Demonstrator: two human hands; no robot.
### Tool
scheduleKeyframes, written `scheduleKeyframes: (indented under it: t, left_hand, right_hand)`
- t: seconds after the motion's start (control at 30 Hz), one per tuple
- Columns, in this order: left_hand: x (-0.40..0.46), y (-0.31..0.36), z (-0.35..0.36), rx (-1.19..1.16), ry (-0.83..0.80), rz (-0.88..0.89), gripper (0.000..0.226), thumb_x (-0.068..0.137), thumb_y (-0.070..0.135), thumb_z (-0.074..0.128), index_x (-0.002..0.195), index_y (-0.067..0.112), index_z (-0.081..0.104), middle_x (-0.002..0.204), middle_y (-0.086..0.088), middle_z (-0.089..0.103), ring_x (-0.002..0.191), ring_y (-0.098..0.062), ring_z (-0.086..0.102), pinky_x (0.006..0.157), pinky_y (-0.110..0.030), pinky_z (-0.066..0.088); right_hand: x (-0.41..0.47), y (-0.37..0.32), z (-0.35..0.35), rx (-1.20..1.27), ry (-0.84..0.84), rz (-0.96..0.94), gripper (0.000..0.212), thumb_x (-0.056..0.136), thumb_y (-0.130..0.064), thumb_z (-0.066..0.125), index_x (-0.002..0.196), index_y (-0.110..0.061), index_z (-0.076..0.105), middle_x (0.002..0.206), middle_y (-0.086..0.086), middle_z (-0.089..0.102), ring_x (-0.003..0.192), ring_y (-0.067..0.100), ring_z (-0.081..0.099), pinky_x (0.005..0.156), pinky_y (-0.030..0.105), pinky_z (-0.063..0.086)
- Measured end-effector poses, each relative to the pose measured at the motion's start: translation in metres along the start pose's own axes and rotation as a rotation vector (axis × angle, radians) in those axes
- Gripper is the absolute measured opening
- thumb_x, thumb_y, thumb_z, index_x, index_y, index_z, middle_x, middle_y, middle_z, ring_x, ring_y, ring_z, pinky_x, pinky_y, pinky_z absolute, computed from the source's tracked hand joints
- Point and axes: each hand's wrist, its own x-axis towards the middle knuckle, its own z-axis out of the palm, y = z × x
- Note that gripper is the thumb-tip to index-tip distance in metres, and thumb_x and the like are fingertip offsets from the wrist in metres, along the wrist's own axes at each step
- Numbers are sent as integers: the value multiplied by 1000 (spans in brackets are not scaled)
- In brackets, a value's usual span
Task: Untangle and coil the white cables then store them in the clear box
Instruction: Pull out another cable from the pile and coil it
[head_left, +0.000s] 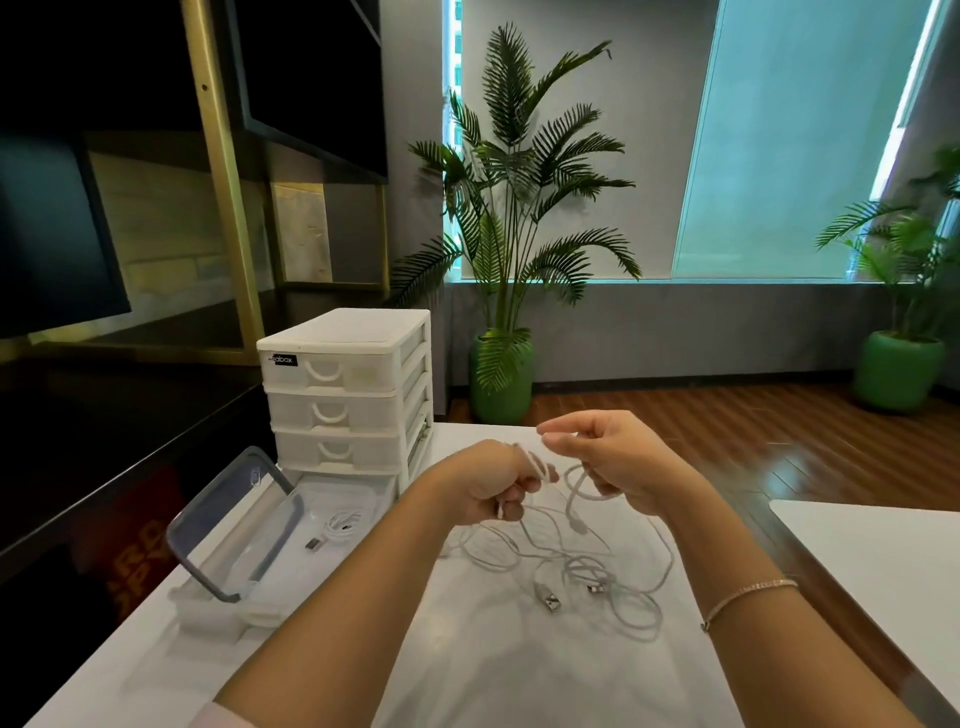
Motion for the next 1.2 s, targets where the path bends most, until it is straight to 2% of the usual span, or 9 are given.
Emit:
scheduleKeyframes:
  t: [0.17,0.27,0.37,0.5,0.67,0.77,0.87,1.0,1.2]
  left_hand:
    - [-15,-5,-32,21,-117,-38,40,91,4,36,56,15,51,46,6,35,35,-3,24,35,-13,22]
    - [-22,-5,-44,67,16,-40,56,89,8,40,35,22,46,39,8,31,33,-4,19,34,-13,16]
    - [-24,1,-44,152,188,2,51,91,12,48,41,20,54,36,6,35,37,-7,21,36,-16,18]
    - [-21,6,-29,213,111,8,31,96,13,40,72,11,60,38,7,37,38,-7,22,38,-18,20]
    - [-15,0,-19,294,39,-63,33,94,9,32,78,8,61,39,8,33,36,-6,22,37,-18,20]
    - [-14,-1,-17,275,72,-112,35,92,16,33,62,11,50,41,6,31,36,-7,21,36,-18,20]
    - [-13,0,-12,280,15,-127,35,89,16,33,54,14,40,43,5,30,36,-8,21,36,-18,20]
    - [-16,2,-15,194,-113,-95,40,93,21,33,54,15,41,40,7,29,34,-6,21,34,-15,18]
    - [-27,1,-37,-289,-298,162,38,92,30,46,58,13,54,42,8,35,36,-4,29,36,-14,29]
  right_hand:
    - [9,20,-16,3,399,122,7,85,-15,64,91,-15,69,91,3,65,79,18,59,64,30,52]
    - [11,42,-22,-219,543,229,13,85,-14,64,96,-10,70,100,8,68,89,22,61,81,38,55]
    - [8,50,-13,-301,384,170,19,84,-18,66,101,-10,69,96,3,67,81,14,61,72,28,54]
    - [7,38,14,-266,140,129,25,84,-25,67,106,-14,67,80,-4,60,64,9,54,49,17,43]
    - [2,21,26,-507,-94,59,52,78,-24,73,126,-21,54,128,3,56,109,18,54,94,30,47]
    - [-6,10,26,-284,-196,-123,73,73,-11,76,133,-34,43,139,-10,44,123,10,39,100,28,34]
    - [-6,4,29,-35,-240,-214,59,73,-2,74,121,-32,57,120,-12,58,117,10,49,105,31,36]
    - [-4,0,25,92,-116,-314,24,72,-5,74,87,-23,73,80,-8,72,80,7,65,80,24,53]
    - [1,3,17,379,-2,-349,12,60,-20,74,70,-15,75,54,1,62,47,11,51,52,21,51]
